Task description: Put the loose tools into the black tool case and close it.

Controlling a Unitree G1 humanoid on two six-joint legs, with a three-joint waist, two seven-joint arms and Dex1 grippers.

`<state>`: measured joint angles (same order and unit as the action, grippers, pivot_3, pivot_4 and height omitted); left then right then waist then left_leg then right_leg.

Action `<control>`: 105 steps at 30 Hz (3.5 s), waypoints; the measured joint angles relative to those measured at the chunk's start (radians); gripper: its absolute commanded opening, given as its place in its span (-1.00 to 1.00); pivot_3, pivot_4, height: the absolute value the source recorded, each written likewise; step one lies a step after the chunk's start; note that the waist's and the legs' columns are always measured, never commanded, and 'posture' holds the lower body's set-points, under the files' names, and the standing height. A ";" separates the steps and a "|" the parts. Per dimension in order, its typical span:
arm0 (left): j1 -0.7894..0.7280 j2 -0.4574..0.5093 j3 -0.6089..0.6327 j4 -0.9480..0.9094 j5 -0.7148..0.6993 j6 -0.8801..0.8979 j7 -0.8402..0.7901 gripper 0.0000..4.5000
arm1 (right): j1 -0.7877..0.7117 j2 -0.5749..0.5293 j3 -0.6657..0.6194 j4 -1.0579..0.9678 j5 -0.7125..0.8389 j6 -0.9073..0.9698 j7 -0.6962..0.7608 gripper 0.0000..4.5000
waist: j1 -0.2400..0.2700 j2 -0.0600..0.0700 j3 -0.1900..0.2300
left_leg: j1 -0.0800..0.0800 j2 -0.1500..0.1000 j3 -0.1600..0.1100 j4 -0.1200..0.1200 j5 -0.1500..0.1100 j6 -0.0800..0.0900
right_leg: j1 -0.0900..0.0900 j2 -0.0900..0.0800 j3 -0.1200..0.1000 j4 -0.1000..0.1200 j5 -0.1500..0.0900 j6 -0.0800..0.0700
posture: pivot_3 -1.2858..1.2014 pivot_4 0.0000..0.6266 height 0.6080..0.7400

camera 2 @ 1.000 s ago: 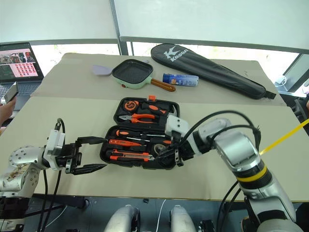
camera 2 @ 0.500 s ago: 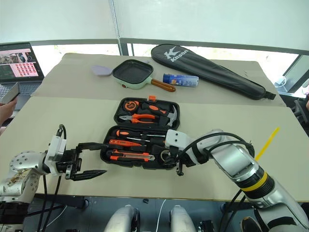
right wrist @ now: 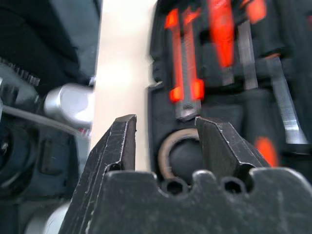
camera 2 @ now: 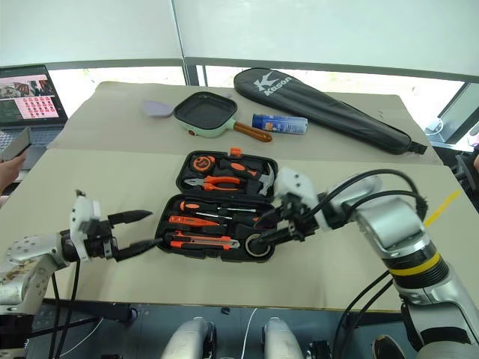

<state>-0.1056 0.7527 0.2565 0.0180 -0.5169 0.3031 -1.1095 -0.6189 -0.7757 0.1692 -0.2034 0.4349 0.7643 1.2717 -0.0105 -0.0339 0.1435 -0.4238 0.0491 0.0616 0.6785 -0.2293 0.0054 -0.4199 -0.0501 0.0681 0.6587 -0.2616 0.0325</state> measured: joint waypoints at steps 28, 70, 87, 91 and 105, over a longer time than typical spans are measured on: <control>-0.420 -0.190 -0.251 0.390 0.292 -0.034 0.168 -0.97 | 0.121 0.201 0.034 0.445 -0.391 -0.624 -0.309 -1.00 | 0.000 -0.001 0.000 | -0.001 -0.001 0.002 -0.001 0.000 0.000 | -0.001 0.001 0.001 0.002 0.000 0.000 | 0.03 -0.52 1.00; -0.665 -0.146 -0.233 0.314 0.116 0.814 0.372 1.00 | -0.213 0.183 -0.101 0.422 -0.080 0.533 -0.571 0.99 | -0.006 -0.002 0.001 | -0.007 -0.001 -0.001 0.000 0.001 -0.001 | -0.007 0.003 0.002 0.004 0.000 0.000 | 0.03 -0.52 1.00; -0.638 -0.188 -0.204 0.308 0.096 0.806 0.384 -0.37 | -0.260 0.204 -0.014 0.479 -0.095 0.544 -0.572 -0.70 | 0.000 -0.002 0.001 | -0.005 -0.001 -0.001 0.001 0.001 -0.001 | -0.003 0.002 0.001 0.004 0.000 0.000 | 0.03 -0.52 1.00; -0.627 -0.202 -0.194 0.298 0.080 0.790 0.382 -0.97 | -0.264 0.204 -0.005 0.483 -0.090 0.546 -0.561 -1.00 | 0.000 -0.002 0.001 | 0.000 -0.002 -0.001 0.001 0.001 -0.001 | 0.001 0.002 0.001 0.004 0.000 0.000 | 0.03 -0.52 1.00; -0.344 -0.248 -0.017 0.167 0.008 0.272 0.174 -0.97 | 0.057 0.175 -0.091 0.229 -0.177 -0.224 -0.498 -1.00 | -0.003 -0.003 0.002 | -0.014 0.000 -0.001 -0.001 0.003 -0.003 | -0.012 0.002 0.001 0.005 0.001 -0.001 | 0.03 -0.52 1.00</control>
<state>-0.4492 0.5052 0.2398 0.1851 -0.5091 0.5751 -0.9357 -0.5614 -0.6002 0.0782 0.0255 0.2576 0.5405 0.7735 -0.0132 -0.0365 0.1451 -0.4375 0.0489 0.0602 0.6773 -0.2263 0.0020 -0.4315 -0.0484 0.0689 0.6640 -0.2603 0.0319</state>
